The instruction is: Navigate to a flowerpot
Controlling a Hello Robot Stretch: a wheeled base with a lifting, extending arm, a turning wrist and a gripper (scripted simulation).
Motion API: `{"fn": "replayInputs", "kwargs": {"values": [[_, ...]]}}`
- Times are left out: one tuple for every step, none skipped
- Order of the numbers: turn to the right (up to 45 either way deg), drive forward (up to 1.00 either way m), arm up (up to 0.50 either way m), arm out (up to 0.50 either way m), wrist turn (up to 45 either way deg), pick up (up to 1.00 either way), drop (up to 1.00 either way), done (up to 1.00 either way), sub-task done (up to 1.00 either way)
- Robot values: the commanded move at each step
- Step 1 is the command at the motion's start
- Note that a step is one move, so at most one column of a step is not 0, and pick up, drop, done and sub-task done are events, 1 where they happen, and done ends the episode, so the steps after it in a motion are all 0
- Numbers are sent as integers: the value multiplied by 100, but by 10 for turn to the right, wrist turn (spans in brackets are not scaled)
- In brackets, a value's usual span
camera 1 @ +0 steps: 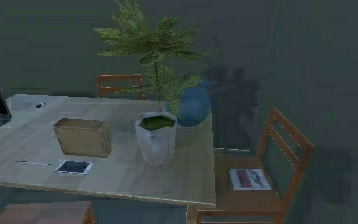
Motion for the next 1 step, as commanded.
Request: {"fn": "replayInputs", "kwargs": {"values": [[0,0,0,0,0,0,0,100,0]]}}
